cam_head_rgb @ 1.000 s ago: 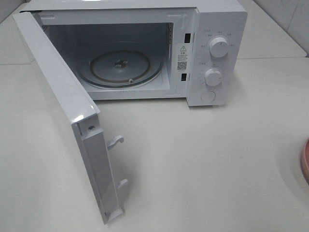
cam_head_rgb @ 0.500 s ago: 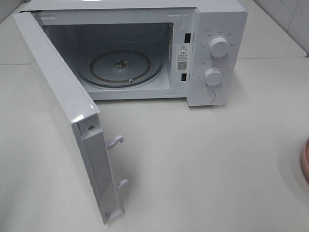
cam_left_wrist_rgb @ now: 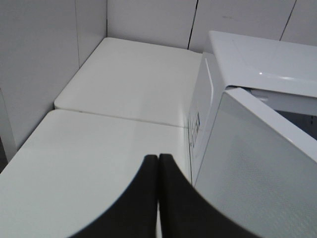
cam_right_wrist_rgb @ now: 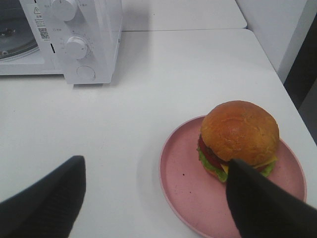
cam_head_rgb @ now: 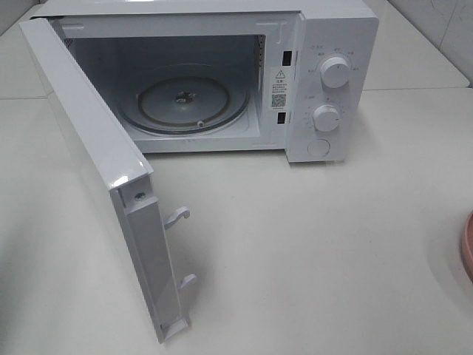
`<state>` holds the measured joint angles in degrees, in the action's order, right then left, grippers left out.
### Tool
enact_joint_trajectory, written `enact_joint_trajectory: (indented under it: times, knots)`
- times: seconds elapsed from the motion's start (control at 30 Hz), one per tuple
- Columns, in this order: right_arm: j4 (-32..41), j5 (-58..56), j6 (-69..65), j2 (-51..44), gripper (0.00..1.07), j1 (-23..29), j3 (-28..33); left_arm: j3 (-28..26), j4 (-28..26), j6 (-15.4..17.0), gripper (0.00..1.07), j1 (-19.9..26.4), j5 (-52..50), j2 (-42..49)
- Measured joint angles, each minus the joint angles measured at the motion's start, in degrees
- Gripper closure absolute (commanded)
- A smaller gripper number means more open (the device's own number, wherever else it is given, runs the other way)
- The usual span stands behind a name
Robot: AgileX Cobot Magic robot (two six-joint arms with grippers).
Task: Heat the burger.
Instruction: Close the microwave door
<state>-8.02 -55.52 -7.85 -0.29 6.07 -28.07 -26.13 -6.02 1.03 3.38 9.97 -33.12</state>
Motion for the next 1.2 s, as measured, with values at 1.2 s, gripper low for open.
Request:
enact_joint_trajectory:
  times: [1.2]
  knots:
    - [0.0, 0.0, 0.0, 0.0, 0.33, 0.0, 0.0, 8.37, 30.83, 14.27, 1.07, 0.0, -58.04, -43.14]
